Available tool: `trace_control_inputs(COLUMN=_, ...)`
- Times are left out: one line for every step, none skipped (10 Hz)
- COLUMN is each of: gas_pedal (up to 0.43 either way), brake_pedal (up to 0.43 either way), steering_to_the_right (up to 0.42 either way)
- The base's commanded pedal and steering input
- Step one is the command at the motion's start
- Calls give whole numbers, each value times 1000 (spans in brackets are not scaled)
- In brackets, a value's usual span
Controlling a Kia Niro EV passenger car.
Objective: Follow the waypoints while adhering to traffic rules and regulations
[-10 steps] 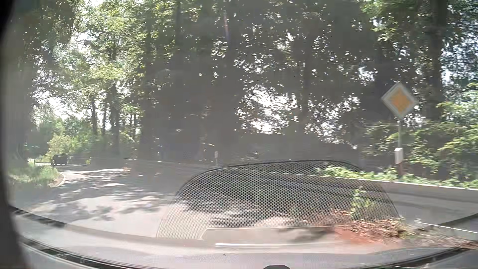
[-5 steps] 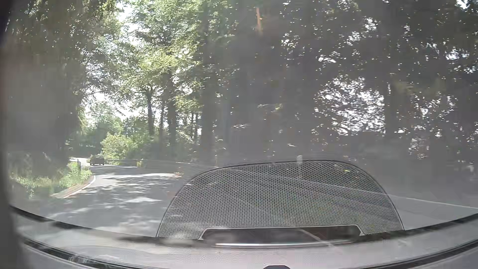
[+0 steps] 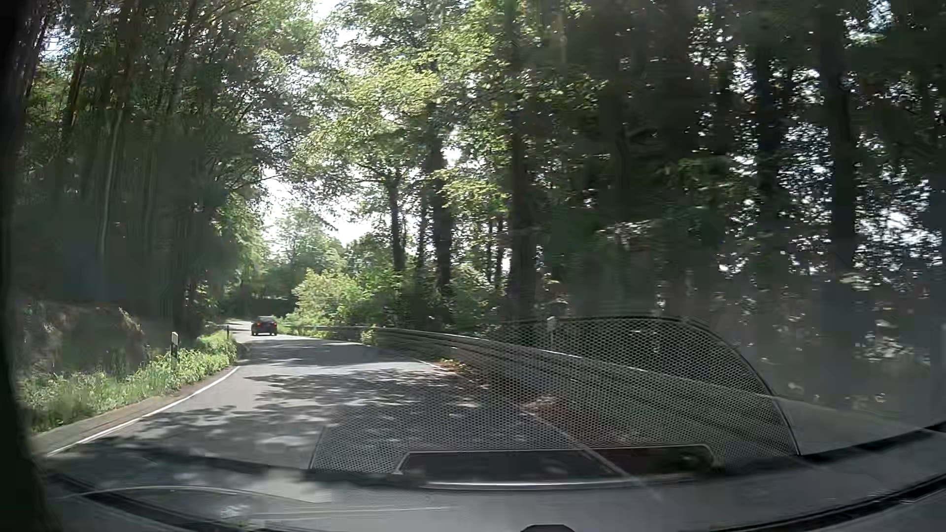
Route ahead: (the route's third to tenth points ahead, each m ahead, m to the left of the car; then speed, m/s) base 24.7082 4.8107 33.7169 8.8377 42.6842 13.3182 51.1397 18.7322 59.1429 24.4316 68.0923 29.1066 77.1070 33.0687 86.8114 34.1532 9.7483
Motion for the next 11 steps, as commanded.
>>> trace_control_inputs(gas_pedal=177, brake_pedal=0, steering_to_the_right=-177)
trace_control_inputs(gas_pedal=177, brake_pedal=0, steering_to_the_right=-159)
trace_control_inputs(gas_pedal=177, brake_pedal=0, steering_to_the_right=-135)
trace_control_inputs(gas_pedal=177, brake_pedal=0, steering_to_the_right=-111)
trace_control_inputs(gas_pedal=177, brake_pedal=0, steering_to_the_right=-92)
trace_control_inputs(gas_pedal=177, brake_pedal=0, steering_to_the_right=-78)
trace_control_inputs(gas_pedal=177, brake_pedal=0, steering_to_the_right=-70)
trace_control_inputs(gas_pedal=177, brake_pedal=0, steering_to_the_right=-67)
trace_control_inputs(gas_pedal=177, brake_pedal=0, steering_to_the_right=-65)
trace_control_inputs(gas_pedal=177, brake_pedal=0, steering_to_the_right=-60)
trace_control_inputs(gas_pedal=177, brake_pedal=0, steering_to_the_right=-61)
